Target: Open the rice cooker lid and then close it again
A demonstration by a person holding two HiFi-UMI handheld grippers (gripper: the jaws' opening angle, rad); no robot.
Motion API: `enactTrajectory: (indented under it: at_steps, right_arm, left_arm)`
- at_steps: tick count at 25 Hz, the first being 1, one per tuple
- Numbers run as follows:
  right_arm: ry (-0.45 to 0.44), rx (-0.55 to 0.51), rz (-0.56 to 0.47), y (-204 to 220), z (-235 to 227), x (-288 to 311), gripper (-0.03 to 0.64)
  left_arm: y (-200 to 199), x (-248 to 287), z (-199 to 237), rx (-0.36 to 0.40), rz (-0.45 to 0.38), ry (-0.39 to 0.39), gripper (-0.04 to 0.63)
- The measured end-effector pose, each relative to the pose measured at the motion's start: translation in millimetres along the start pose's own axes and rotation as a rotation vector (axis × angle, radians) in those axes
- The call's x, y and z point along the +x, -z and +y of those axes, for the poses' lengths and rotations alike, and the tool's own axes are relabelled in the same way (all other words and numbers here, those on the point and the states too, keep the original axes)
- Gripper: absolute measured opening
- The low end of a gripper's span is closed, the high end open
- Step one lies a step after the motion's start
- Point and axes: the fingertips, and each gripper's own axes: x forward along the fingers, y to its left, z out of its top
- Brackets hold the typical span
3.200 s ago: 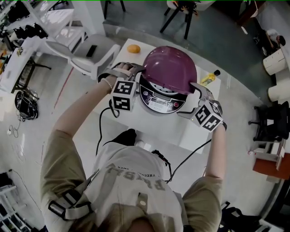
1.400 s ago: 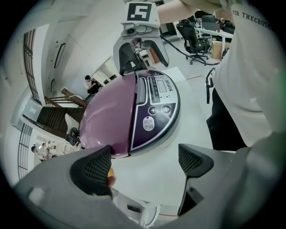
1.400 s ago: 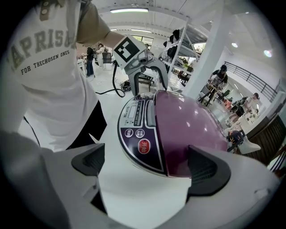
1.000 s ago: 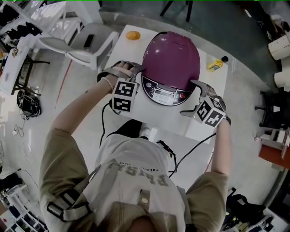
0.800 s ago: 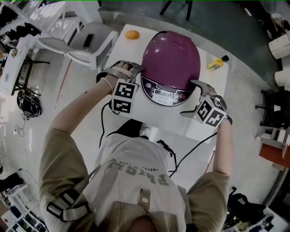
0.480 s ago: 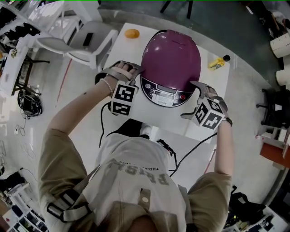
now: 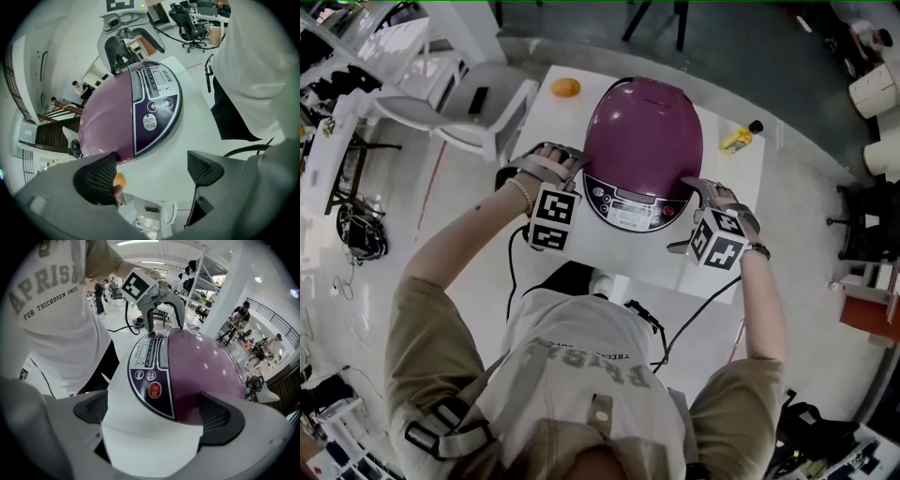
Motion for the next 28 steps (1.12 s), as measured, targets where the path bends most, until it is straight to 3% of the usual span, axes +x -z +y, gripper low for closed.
enactTrajectory:
  at_steps: [5,10,16,20,23,26,28]
  right_arm:
    - [0.086,0.001,-0.144,-1,4,3,0.580]
    - [0.182,0.156,-0.323,-7,-1,-13,0.580]
    - [0.360,0.292,-0.581,-14,-4,-63,0.578]
    - [0.501,0.391,-0.754,-15,-8,-98,0.575]
    - [0.583,0.418,-0.824,-18,-7,-111,0.571]
    - [0.643,0.432,-0.855,-21,-6,-117,0.556]
    - [0.677,0.469,-0.889,-22,-5,-122,0.498]
  left_arm:
    - [-7,-3,-6,-0.110,-0.041,0.004,0.483]
    - [-12,-14,3,-0.245,-0.083,-0.062,0.483]
    - [-28,-46,1,-0.441,-0.222,-0.115,0.483]
    - [-40,-69,17,-0.583,-0.331,-0.215,0.480]
    - [-45,-84,33,-0.692,-0.412,-0.317,0.459]
    - [-45,-98,46,-0.821,-0.489,-0.413,0.391]
    - [-42,-106,53,-0.912,-0.525,-0.474,0.343]
